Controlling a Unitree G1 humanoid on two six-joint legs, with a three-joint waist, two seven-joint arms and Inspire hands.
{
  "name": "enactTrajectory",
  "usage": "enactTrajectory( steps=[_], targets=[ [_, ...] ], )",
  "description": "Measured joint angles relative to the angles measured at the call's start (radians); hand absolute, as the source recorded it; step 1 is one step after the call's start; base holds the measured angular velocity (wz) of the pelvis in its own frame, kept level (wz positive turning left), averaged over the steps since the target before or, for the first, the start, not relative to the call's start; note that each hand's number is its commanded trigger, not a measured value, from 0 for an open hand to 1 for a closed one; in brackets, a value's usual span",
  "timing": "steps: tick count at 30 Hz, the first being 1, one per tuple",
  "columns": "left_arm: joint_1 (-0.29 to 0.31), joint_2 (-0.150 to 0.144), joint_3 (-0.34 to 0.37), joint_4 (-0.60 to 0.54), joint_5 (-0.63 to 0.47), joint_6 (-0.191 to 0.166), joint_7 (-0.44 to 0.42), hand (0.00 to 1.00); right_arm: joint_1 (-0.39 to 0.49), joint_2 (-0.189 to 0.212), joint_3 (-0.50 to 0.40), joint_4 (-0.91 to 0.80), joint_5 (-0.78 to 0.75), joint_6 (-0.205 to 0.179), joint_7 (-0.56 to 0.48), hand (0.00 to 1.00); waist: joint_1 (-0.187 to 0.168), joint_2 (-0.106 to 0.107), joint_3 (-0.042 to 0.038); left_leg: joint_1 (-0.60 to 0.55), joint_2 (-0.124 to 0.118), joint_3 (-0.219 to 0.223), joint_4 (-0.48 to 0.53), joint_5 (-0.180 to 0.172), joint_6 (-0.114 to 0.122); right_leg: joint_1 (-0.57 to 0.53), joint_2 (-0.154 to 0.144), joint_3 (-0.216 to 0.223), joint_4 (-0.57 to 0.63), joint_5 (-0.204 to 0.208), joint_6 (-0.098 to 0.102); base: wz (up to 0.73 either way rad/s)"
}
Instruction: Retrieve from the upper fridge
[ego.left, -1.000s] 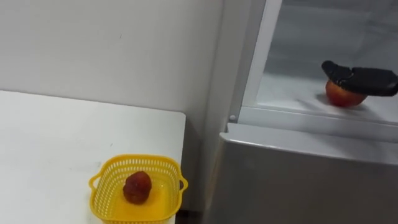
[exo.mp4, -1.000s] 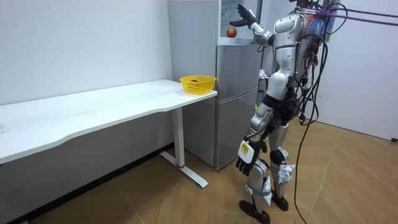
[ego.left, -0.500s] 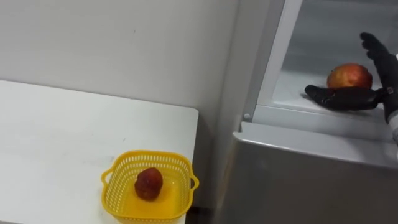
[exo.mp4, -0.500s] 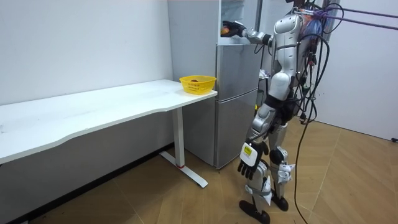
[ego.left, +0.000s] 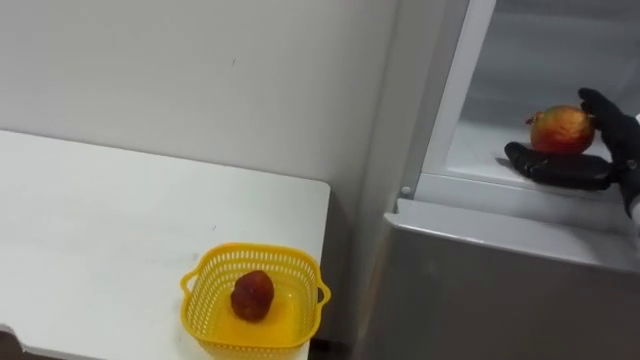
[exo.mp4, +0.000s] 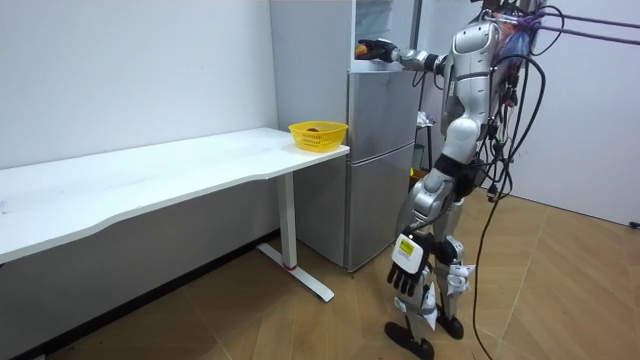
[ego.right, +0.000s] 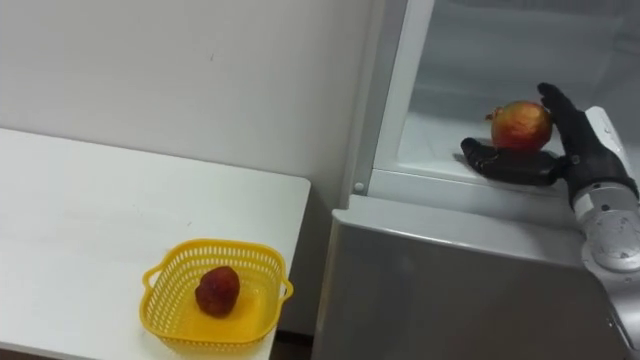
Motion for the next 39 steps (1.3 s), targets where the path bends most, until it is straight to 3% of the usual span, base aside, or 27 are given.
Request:
enactTrajectory(
  steps=[8, 9, 10, 11, 12, 16, 27, 39],
  targets=[
    [0.002, -0.001, 0.000, -0.032, 0.006, 0.025, 0.023, 0.00, -0.011, -0.018, 0.000, 0.008, 0.026, 0.035, 0.062, 0.00, 0.000, -0.001, -0.0046, 0.002, 0.000, -0.001, 0.000, 0.000, 0.000, 0.003, 0.000, -0.001, 0.000, 0.000, 0.000, 0.00],
    [0.002, -0.001, 0.000, -0.031, 0.006, 0.026, 0.024, 0.00, -0.014, -0.018, 0.000, 0.010, 0.040, 0.038, 0.067, 0.15, 0.000, -0.002, -0.0043, 0.003, 0.000, 0.000, -0.001, 0.000, 0.000, 0.004, 0.000, -0.001, 0.000, 0.000, 0.000, 0.00],
    [0.001, -0.001, 0.000, -0.028, 0.005, 0.029, 0.027, 0.00, -0.021, -0.019, 0.000, 0.019, 0.059, 0.041, 0.075, 0.56, 0.000, -0.001, -0.0026, 0.004, 0.000, 0.000, -0.001, 0.000, 0.000, 0.004, 0.000, 0.000, 0.000, 0.000, 0.000, 0.00],
    [0.000, -0.001, 0.000, -0.028, 0.005, 0.031, 0.030, 0.00, -0.024, -0.019, 0.000, 0.026, 0.065, 0.041, 0.078, 0.74, -0.001, -0.001, -0.0024, 0.004, 0.000, 0.000, -0.001, 0.000, 0.000, 0.004, 0.000, 0.000, 0.000, 0.000, 0.000, 0.00],
    [0.000, -0.001, 0.000, -0.028, 0.003, 0.033, 0.035, 0.00, -0.027, -0.019, 0.000, 0.035, 0.080, 0.041, 0.083, 1.00, -0.002, -0.003, -0.0023, 0.004, 0.000, 0.000, -0.001, 0.000, 0.000, 0.005, 0.000, 0.000, 0.000, 0.000, 0.000, 0.00],
    [-0.001, -0.001, 0.000, -0.025, 0.000, 0.035, 0.036, 0.00, -0.043, -0.019, 0.000, 0.053, 0.118, 0.055, 0.097, 1.00, -0.003, -0.010, 0.0037, 0.004, 0.000, 0.000, -0.001, 0.000, 0.000, 0.005, 0.000, 0.003, 0.000, 0.000, 0.000, 0.00],
    [-0.001, -0.002, 0.000, -0.019, -0.008, 0.039, 0.042, 0.00, -0.069, -0.048, -0.004, 0.090, 0.157, 0.053, 0.070, 1.00, -0.004, -0.010, 0.0068, 0.005, 0.001, 0.000, -0.004, 0.000, 0.000, 0.005, 0.001, 0.003, -0.001, 0.000, 0.000, 0.00],
    [-0.004, -0.003, -0.002, -0.019, -0.008, 0.041, 0.044, 0.00, -0.096, -0.053, -0.001, 0.121, 0.215, 0.054, 0.068, 1.00, 0.001, -0.011, 0.0070, 0.012, 0.000, 0.001, -0.013, 0.000, -0.001, 0.003, 0.001, 0.003, -0.002, 0.000, 0.000, 0.00]
  ],
)
